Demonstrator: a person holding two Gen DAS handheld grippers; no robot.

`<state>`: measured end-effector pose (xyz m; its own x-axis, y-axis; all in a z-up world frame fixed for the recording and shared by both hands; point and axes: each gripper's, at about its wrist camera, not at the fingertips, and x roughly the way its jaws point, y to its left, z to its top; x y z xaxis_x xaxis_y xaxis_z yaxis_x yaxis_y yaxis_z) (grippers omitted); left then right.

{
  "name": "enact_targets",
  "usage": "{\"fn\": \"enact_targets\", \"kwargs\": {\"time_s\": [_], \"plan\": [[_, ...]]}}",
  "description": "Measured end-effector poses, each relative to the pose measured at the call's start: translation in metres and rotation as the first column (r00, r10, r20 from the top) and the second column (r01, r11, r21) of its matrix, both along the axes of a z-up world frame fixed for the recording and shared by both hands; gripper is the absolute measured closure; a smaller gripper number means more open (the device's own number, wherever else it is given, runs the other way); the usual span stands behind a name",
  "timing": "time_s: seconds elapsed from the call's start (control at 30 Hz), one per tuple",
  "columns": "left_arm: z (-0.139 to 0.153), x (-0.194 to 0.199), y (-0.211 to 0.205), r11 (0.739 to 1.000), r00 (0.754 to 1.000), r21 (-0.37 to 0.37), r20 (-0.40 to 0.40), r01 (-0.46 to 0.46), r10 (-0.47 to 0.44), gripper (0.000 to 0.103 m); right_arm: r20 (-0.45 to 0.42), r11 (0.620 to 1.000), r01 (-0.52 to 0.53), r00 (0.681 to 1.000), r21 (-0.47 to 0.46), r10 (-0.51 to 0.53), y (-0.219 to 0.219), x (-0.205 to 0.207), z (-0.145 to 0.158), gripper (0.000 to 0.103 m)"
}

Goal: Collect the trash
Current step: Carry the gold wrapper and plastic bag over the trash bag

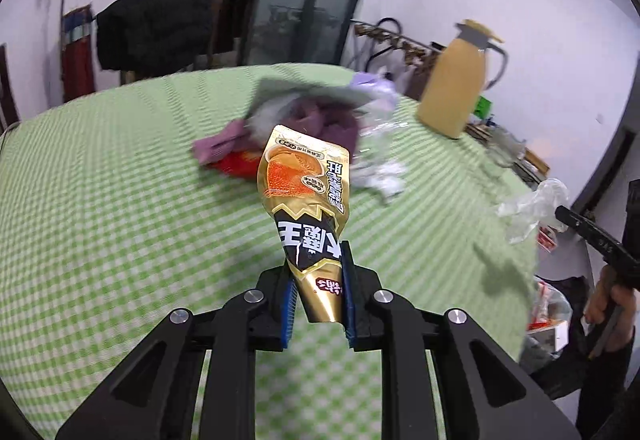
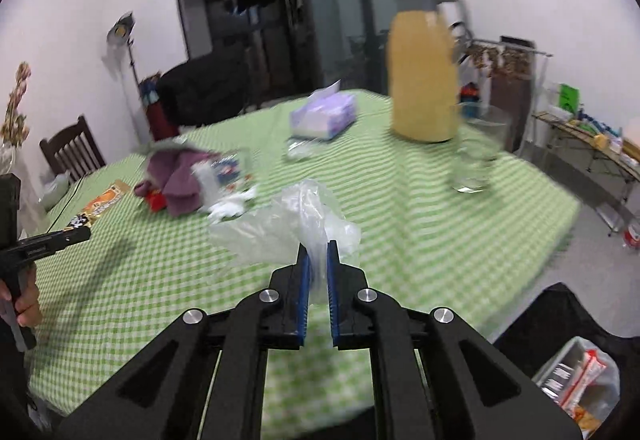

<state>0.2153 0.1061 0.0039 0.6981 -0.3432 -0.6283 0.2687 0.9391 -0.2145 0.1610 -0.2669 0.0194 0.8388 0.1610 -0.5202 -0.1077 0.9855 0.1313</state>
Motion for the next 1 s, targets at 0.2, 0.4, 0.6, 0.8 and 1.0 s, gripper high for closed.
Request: {"fn": "enact_targets", "kwargs": {"time_s": [0.2, 0.4, 0.6, 0.8, 1.0], "plan": [[0.033, -0.012, -0.079, 0.992, 0.990, 0.032, 0.059, 0.125, -0.127, 0.087, 0.036, 0.989, 0.145, 0.989, -0.014, -0.144, -0.078, -0.036, 0.006, 0.095], [0.042, -0.022, -0.199, 0.939, 0.938, 0.019, 0.046, 0.344, -0.344, 0.086, -0.001, 0.939, 0.338, 0.941, -0.066, -0.339, -0.185, -0.092, -0.010, 0.095], [0.027, -0.035, -0.320, 0.849, 0.849, 0.022, -0.013, 0.528, -0.528, 0.086, -0.106, 0.857, 0.505, 0.851, -0.101, -0.514, -0.276, -0.146, -0.049, 0.095], [-0.009, -0.051, -0.426, 0.751, 0.749, 0.039, -0.124, 0.659, -0.650, 0.086, -0.199, 0.782, 0.614, 0.758, -0.105, -0.622, -0.333, -0.168, -0.096, 0.095], [-0.051, -0.069, -0.507, 0.669, 0.660, 0.055, -0.240, 0.742, -0.712, 0.086, -0.287, 0.727, 0.655, 0.670, -0.205, -0.685, -0.359, -0.172, -0.146, 0.095]]}}
